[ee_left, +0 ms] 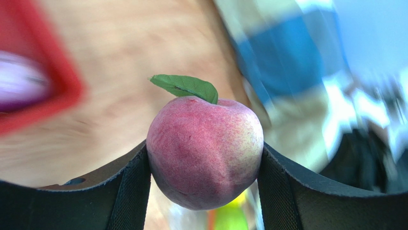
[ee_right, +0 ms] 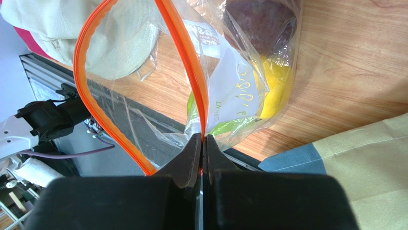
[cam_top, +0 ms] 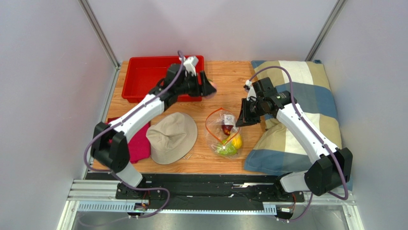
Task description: Open the zip-top bag and remove the fake food
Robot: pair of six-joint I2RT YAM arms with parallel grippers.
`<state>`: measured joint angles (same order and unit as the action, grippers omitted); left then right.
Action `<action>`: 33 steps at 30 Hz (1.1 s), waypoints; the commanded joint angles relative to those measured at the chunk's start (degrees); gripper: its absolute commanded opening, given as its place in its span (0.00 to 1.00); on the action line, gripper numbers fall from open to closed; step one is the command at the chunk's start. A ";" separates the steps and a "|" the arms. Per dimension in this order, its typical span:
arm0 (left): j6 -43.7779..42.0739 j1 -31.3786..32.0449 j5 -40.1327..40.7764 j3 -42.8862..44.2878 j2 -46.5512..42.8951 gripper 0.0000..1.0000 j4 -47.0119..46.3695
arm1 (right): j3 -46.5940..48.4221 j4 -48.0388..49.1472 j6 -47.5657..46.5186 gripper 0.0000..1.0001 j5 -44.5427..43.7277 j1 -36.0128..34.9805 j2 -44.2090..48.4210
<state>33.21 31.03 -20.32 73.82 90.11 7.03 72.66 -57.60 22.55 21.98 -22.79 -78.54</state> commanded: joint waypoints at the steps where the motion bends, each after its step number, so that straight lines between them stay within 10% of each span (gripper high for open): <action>1: 7.39 -6.83 15.64 13.68 8.14 0.00 15.26 | 0.72 -0.32 -1.36 0.00 -0.71 0.28 2.08; 6: 6.35 -12.91 19.87 27.32 23.52 0.04 24.17 | 0.99 -0.58 -1.54 0.00 -0.53 0.20 2.60; 15: -0.95 -16.44 21.99 47.11 37.34 0.81 37.34 | 1.95 -0.67 -1.45 0.00 0.78 0.11 2.17; 24: -5.88 -15.56 22.34 33.86 21.80 0.84 38.15 | 2.40 -0.14 -1.19 0.00 1.93 0.02 1.55; 33: -6.85 3.32 -7.28 4.94 -2.73 0.40 14.36 | 4.06 -0.05 -0.58 0.00 2.37 0.02 0.41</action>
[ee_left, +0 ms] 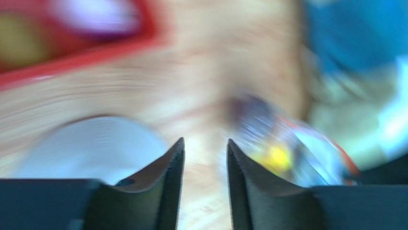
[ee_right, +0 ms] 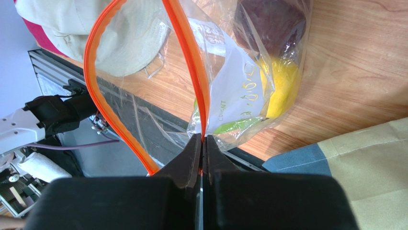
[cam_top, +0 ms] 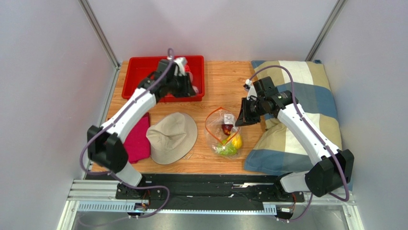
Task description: Open the zip-top bag and remove the fake food
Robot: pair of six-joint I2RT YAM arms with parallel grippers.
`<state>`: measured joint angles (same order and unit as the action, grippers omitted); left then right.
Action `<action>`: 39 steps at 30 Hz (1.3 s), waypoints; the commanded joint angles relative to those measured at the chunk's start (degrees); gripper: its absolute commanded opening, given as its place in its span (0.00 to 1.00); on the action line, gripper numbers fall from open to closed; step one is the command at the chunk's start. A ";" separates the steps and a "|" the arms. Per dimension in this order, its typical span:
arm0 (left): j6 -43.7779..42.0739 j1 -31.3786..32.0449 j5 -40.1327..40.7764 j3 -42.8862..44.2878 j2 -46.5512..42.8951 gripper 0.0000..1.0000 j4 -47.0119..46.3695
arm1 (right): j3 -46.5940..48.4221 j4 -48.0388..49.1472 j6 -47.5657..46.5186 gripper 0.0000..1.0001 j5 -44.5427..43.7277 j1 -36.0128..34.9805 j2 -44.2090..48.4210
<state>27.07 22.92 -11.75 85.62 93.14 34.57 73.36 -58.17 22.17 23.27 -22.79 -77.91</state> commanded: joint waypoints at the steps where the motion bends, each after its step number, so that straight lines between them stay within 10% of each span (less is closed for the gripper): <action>1: -0.44 13.45 -16.28 -9.14 -6.13 0.38 -14.08 | 3.54 0.60 -0.03 0.00 1.69 0.11 -0.31; 9: 2.29 24.18 -10.94 -7.77 5.02 0.04 -11.21 | 3.89 0.43 0.50 0.00 2.31 0.02 0.04; 14: 0.27 25.42 -9.69 -5.47 11.44 0.02 -10.14 | 3.19 0.34 0.41 0.00 2.40 0.02 0.65; 20: -1.58 26.56 -16.81 -5.82 13.65 0.53 -9.61 | 2.49 0.34 0.06 0.00 2.22 0.02 0.83; 39: -10.28 31.57 -18.13 -13.11 14.69 0.93 -8.11 | -0.41 1.39 -0.29 0.00 2.40 0.02 1.09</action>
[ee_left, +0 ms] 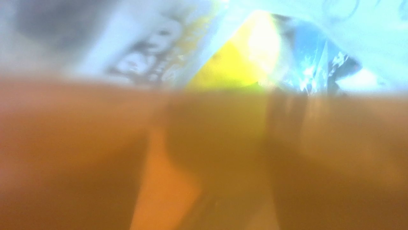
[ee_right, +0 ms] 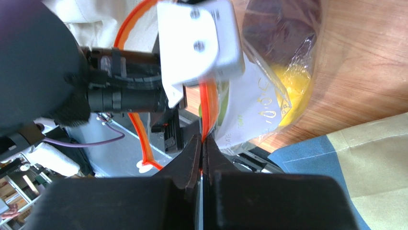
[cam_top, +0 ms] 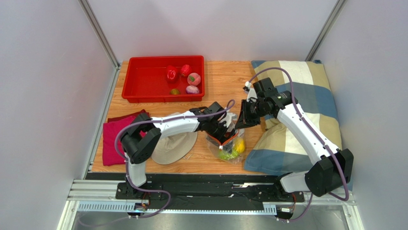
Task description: Open the zip-top bag and remove the fake food
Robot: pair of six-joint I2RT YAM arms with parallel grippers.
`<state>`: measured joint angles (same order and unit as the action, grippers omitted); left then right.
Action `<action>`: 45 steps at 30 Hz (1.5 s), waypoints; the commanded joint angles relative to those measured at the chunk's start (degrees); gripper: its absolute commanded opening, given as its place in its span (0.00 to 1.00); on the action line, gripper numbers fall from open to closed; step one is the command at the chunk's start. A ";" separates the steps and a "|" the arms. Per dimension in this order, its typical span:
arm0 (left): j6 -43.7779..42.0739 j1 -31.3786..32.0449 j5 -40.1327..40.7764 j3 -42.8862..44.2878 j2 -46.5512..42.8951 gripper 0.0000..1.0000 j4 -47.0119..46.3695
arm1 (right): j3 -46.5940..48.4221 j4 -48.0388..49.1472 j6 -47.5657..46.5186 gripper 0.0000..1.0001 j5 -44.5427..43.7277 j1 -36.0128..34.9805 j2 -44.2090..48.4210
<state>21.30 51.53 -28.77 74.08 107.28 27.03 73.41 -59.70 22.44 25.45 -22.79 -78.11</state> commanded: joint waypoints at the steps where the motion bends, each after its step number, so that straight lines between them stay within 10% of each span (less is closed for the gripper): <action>1: -4.43 3.31 -1.11 -1.84 0.90 0.93 -0.75 | -0.63 3.01 -0.64 0.00 0.04 0.11 1.29; 7: -4.16 3.49 0.03 -4.47 0.82 0.81 -4.43 | -1.07 3.01 -0.64 0.00 0.04 0.11 1.29; 11: -4.60 3.49 2.14 -3.86 -2.16 0.37 -4.18 | -0.99 2.93 -0.82 0.00 -0.31 0.02 1.55; 17: -6.35 3.49 9.25 -1.05 -11.64 0.00 -2.94 | -1.07 2.93 -0.90 0.00 -1.19 0.02 1.81; 31: -8.47 -8.97 27.62 -1.58 -27.31 0.00 -11.65 | -1.07 2.75 -1.61 0.00 -3.57 0.02 1.46; 45: 19.03 -35.70 18.41 45.25 15.39 0.00 10.05 | 1.91 1.34 -2.13 0.00 -4.09 0.11 0.67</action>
<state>30.83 19.05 -6.68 109.71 113.23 26.89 72.18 -58.41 21.23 22.13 -22.63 -77.80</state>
